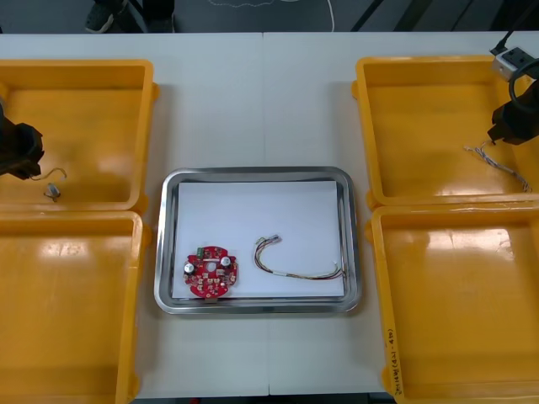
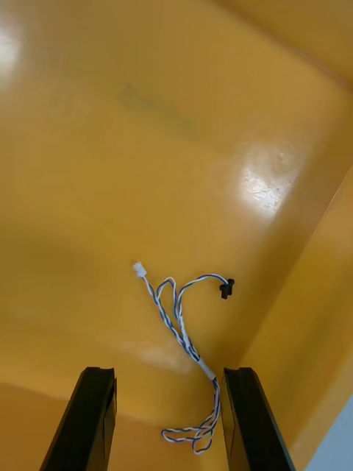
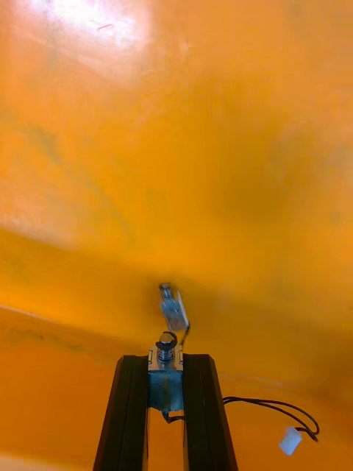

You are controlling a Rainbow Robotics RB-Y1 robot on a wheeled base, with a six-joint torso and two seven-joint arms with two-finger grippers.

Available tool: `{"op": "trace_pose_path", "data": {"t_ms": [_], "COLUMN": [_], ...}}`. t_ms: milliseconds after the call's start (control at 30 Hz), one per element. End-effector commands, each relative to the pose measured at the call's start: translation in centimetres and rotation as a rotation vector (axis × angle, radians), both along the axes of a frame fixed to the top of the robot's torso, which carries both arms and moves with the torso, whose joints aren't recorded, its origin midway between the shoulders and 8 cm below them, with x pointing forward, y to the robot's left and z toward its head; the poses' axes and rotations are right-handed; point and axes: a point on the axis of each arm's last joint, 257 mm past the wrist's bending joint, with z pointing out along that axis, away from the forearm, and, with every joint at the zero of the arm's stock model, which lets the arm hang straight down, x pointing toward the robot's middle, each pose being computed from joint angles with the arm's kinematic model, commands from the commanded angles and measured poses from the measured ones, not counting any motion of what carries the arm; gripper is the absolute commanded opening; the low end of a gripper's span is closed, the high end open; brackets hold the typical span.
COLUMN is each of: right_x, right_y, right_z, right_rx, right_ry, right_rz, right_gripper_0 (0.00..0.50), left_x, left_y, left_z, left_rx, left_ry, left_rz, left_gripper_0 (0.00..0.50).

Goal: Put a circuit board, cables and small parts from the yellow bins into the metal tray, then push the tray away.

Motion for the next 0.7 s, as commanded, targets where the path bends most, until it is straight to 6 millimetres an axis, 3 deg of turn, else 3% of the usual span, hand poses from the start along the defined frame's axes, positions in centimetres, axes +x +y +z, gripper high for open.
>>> {"op": "trace_pose_path", "data": {"t_ms": [33, 300, 700], "right_x": [0.3, 0.8, 1.7], "right_y": [-3.4, -5.1, -5.2], "right_z": [0.8, -0.8, -2.7], "right_rx": [-0.033, -0.028, -0.037], "right_ry": [-0.033, -0.039, -0.05], "right_rz": [-0.009, -0.027, -0.019], "right_gripper_0": [0.412, 0.411, 0.412], "left_x": [0.3, -1.0, -2.0], "left_y": [0.3, -1.6, -6.2], "left_z": [6.0, 8.8, 11.9], "left_rx": [0.059, 0.068, 0.036], "left_ry": [-0.072, -0.088, -0.186], "left_rz": [-0.034, -0.065, -0.04], "left_gripper_0": [0.0, 0.0, 0.0]}}
